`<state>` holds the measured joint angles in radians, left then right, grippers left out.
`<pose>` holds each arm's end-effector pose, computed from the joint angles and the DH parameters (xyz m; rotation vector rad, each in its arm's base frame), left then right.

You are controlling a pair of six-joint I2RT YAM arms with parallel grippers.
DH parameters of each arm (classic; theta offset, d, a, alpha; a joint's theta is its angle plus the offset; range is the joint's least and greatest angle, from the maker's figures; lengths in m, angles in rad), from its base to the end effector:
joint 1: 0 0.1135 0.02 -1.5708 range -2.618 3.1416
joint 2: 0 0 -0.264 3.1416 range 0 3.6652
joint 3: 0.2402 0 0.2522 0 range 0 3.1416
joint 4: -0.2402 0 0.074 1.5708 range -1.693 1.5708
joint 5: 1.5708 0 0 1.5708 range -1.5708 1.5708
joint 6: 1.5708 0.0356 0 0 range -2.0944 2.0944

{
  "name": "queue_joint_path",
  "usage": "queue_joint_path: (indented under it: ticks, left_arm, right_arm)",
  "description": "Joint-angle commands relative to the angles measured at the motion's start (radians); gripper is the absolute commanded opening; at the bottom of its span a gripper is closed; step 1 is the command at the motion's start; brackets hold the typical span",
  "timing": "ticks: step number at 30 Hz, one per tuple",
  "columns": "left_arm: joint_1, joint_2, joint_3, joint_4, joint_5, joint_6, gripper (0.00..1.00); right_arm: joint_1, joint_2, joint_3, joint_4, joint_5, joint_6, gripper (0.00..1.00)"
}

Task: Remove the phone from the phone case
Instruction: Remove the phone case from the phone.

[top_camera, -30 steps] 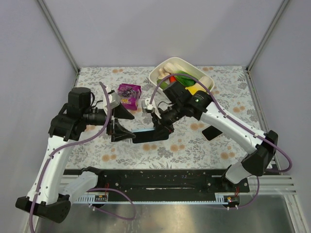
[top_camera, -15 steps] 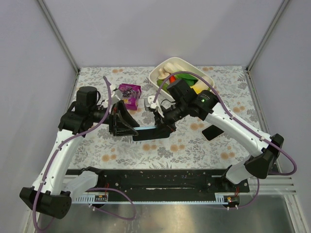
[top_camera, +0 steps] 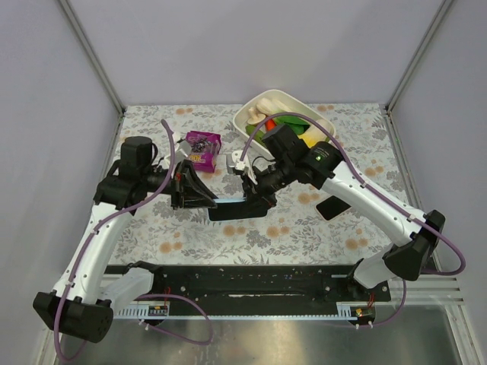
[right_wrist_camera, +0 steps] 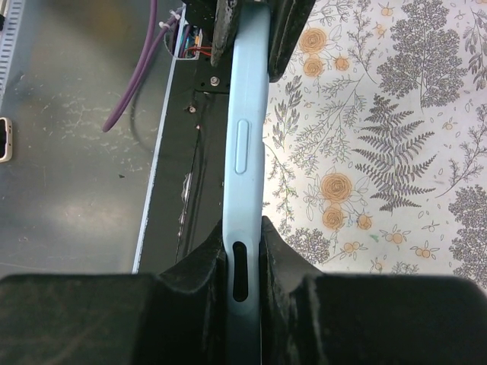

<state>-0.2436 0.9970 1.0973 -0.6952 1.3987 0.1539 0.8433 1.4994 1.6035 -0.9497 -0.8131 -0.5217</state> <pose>0.1670 -0.0776 0.3746 1.1213 1.5751 -1.5256 0.1828 0.2441 0.3883 -1.7598 1.5635 1.1285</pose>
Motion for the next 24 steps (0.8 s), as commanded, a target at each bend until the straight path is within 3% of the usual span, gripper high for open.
queue_joint_path:
  ticks: [1, 5, 13, 24]
  left_arm:
    - [0.018, 0.009, -0.013, -0.013, 0.224, -0.007, 0.00]
    - [0.026, 0.043, 0.036, -0.174, 0.255, 0.134, 0.00]
    - [0.023, 0.019, 0.070, -0.276, 0.256, 0.211, 0.00]
    - [0.010, -0.006, 0.056, -0.297, 0.256, 0.249, 0.00]
  right_arm:
    - [-0.013, -0.057, 0.041, 0.075, -0.113, -0.086, 0.00]
    - [-0.012, -0.035, 0.081, 0.016, -0.164, -0.167, 0.00]
    - [0.019, 0.031, 0.219, -0.179, -0.187, -0.346, 0.00]
    - [0.097, 0.068, 0.325, -0.343, -0.189, -0.480, 0.00]
